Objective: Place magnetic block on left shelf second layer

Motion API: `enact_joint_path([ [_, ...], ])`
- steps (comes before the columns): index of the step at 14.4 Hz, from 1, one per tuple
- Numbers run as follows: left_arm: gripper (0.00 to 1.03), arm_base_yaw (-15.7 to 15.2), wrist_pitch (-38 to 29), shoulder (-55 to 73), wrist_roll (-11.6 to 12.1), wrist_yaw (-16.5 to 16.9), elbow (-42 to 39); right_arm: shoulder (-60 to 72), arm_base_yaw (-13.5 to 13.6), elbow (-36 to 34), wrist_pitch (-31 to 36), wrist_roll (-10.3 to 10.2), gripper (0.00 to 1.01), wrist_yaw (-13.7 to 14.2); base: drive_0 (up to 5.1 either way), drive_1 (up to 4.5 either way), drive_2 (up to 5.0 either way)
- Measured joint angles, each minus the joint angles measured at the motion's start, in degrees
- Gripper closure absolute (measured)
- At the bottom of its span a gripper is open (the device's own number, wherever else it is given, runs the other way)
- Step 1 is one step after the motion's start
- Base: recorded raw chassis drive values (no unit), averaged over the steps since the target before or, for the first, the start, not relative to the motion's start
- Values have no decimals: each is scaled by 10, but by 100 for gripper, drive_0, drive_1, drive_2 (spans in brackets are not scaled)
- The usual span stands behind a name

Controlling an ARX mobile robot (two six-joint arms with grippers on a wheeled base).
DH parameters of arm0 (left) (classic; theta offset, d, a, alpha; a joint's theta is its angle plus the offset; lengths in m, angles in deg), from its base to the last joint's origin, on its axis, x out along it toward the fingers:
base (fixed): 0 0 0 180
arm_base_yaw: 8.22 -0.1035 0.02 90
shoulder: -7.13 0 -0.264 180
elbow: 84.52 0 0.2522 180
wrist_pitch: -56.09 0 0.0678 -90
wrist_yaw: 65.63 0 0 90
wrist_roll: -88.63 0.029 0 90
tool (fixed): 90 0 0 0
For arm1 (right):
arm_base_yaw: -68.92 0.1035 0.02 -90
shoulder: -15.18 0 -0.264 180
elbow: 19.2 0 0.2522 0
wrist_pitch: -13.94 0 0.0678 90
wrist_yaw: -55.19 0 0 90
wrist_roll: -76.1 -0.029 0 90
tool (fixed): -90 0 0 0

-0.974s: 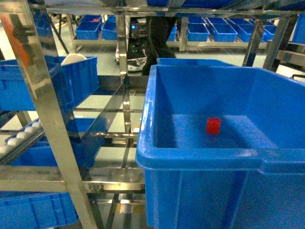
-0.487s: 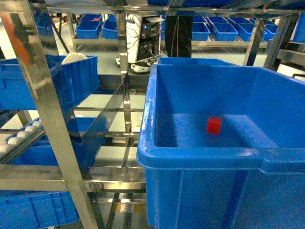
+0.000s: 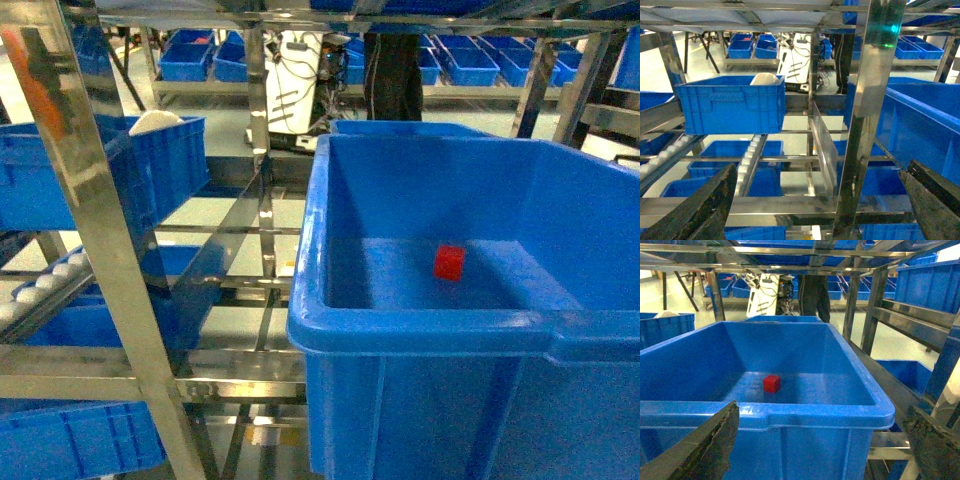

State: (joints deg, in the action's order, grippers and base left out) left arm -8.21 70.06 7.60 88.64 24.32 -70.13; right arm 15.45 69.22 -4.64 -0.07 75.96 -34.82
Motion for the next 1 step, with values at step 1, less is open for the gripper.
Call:
enact_joint_path([
  [1,5,0,0,0,0,0,0,0,0,0,0,0,3,0,0,0,0],
])
